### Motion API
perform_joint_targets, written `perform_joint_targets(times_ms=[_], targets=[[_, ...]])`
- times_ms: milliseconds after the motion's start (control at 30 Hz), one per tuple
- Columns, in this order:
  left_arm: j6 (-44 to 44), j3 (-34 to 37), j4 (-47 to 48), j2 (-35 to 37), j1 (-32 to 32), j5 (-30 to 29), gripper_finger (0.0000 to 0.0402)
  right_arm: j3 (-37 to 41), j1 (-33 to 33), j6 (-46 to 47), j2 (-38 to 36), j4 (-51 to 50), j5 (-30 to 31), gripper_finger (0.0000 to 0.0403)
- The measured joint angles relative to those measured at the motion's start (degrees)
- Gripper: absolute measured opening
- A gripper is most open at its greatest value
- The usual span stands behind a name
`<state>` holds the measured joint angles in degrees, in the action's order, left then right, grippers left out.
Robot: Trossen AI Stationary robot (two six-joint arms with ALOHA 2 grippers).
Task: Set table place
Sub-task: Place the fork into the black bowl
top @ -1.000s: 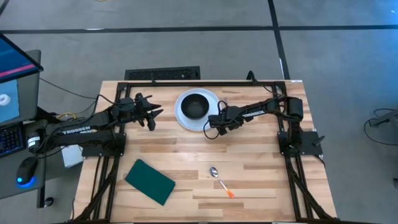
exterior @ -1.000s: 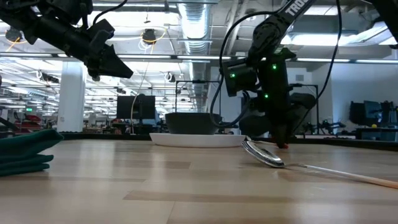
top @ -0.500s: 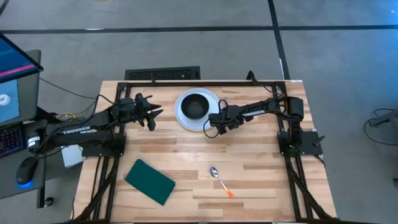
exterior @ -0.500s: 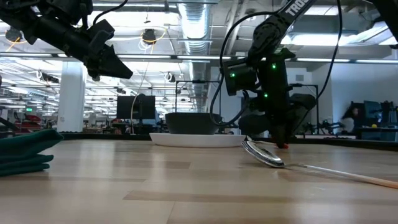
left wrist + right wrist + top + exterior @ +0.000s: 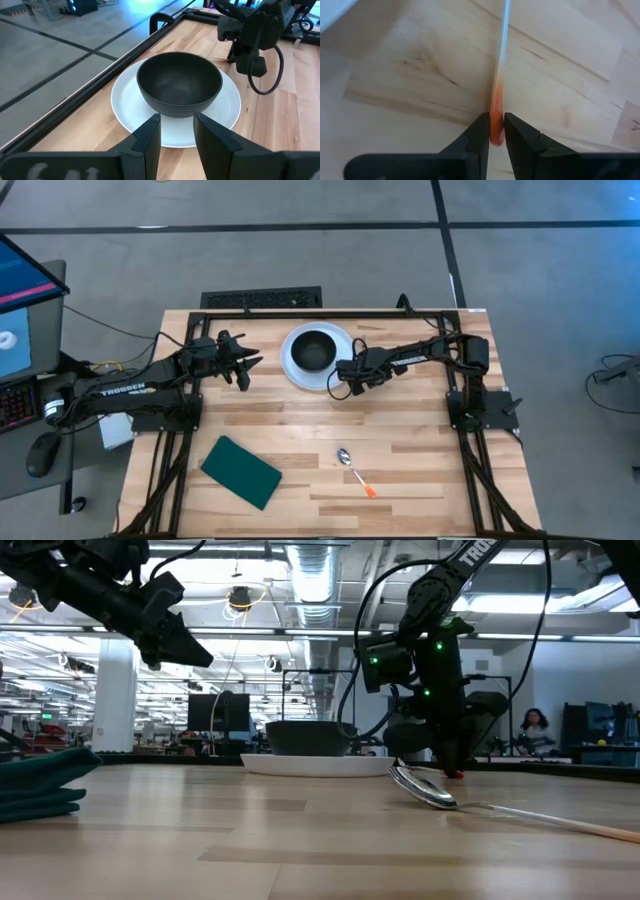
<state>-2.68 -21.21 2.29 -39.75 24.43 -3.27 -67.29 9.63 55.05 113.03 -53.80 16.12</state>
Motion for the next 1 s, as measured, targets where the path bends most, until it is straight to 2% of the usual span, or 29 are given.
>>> perform_joint_targets(times_ms=[367, 600, 1000], targets=[[0.0, 0.0, 0.1, 0.0, 0.0, 0.0, 0.0106, -1.4, -0.1, 0.4, 0.0, -1.6, 0.3, 0.0088], [0.0, 0.0, 0.2, 0.0, 0.0, 0.0, 0.0106, -3.8, -0.2, -2.9, 0.0, -0.1, -3.9, 0.0092], [0.1, 0.0, 1.4, 0.0, 0.0, 0.1, 0.0106, -3.8, 0.4, 0.5, -0.2, -0.1, -4.3, 0.0172]])
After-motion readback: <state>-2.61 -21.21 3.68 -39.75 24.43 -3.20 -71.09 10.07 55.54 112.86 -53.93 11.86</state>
